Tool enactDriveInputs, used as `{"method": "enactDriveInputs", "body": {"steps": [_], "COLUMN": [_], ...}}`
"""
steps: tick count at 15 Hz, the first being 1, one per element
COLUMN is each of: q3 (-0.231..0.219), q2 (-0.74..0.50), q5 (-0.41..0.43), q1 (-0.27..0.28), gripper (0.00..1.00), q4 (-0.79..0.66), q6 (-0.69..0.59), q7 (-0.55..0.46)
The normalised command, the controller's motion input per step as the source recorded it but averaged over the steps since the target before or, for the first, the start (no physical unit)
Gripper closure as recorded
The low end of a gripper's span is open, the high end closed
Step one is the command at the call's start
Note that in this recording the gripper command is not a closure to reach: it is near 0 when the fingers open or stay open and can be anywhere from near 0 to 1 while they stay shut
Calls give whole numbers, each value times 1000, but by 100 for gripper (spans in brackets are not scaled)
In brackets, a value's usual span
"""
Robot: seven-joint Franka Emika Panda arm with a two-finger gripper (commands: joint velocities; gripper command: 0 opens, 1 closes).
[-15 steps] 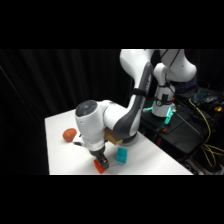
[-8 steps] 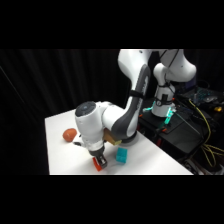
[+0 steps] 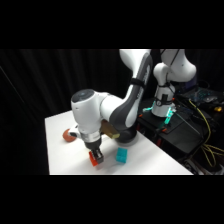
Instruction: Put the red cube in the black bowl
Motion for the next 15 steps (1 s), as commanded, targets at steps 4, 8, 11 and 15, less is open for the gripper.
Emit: {"method": "enactDriveInputs", "body": {"steps": [4,8,11,15], "q3": [-54,5,46,41], "q2": [-809,-742,-673,-583], "q5": [-24,-63,-84,-95], "q1": [13,-20,-74,-154], "gripper": [100,100,100,100], "q4": [-587,-700,-748,-673], "q6": [-124,-36,101,211], "q7": [99,124,92,25]}}
